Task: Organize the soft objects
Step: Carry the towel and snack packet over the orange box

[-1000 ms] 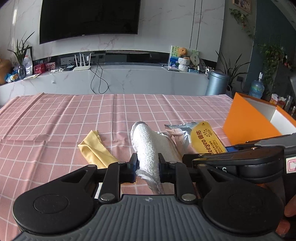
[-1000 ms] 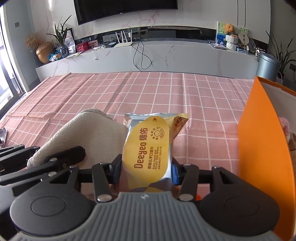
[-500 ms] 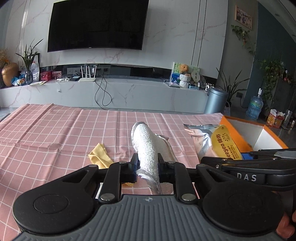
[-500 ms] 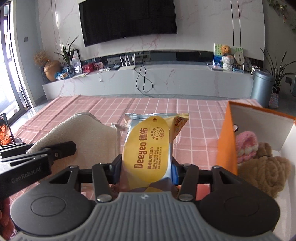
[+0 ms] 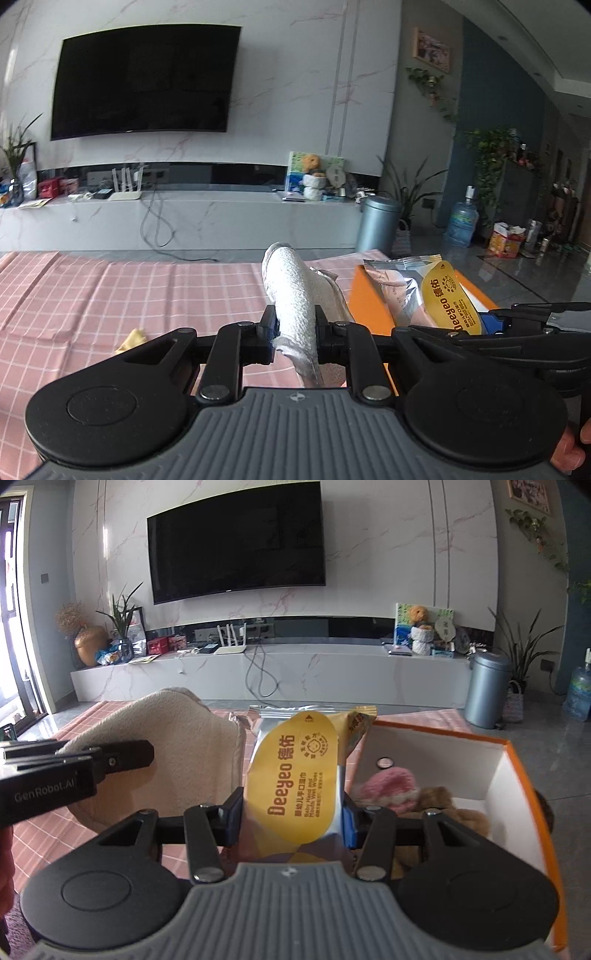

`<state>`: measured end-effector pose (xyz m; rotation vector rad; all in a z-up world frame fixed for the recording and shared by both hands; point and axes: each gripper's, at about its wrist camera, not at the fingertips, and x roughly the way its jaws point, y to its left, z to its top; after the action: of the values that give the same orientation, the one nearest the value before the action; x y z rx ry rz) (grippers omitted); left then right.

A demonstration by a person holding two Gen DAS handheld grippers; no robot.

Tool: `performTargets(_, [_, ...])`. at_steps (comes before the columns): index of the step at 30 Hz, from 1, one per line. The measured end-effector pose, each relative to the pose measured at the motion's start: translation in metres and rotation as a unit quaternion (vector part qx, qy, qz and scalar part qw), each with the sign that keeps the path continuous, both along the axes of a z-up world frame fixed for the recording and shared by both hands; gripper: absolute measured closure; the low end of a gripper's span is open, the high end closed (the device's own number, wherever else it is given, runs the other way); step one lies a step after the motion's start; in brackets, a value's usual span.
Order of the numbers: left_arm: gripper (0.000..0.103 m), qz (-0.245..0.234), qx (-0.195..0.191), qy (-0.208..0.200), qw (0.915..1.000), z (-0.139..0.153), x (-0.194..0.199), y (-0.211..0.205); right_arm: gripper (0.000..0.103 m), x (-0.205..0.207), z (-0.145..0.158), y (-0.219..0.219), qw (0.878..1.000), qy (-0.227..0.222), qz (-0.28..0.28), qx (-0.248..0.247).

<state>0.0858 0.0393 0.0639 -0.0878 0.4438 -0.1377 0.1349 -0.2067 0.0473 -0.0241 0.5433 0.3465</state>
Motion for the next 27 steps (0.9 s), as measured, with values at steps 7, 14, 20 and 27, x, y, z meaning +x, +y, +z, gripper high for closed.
performTargets(7, [0.083,-0.059,0.007,-0.010,0.9982,0.010,0.018,-0.042,0.053,0.002,0.005,-0.047,0.999,-0.007,-0.030,-0.032])
performTargets(14, [0.083,-0.120,0.020,-0.004,0.9926,0.007,0.048,-0.086,0.053,0.020,0.006,-0.078,0.996,-0.004,-0.042,-0.073])
performTargets(20, [0.083,-0.143,0.017,0.005,0.9896,0.002,0.079,-0.102,0.053,0.049,0.007,-0.100,0.995,0.010,-0.044,-0.092])
performTargets(27, [0.083,-0.146,0.011,0.027,0.9889,-0.008,0.117,-0.103,0.053,0.091,0.000,-0.117,0.992,0.031,-0.044,-0.111])
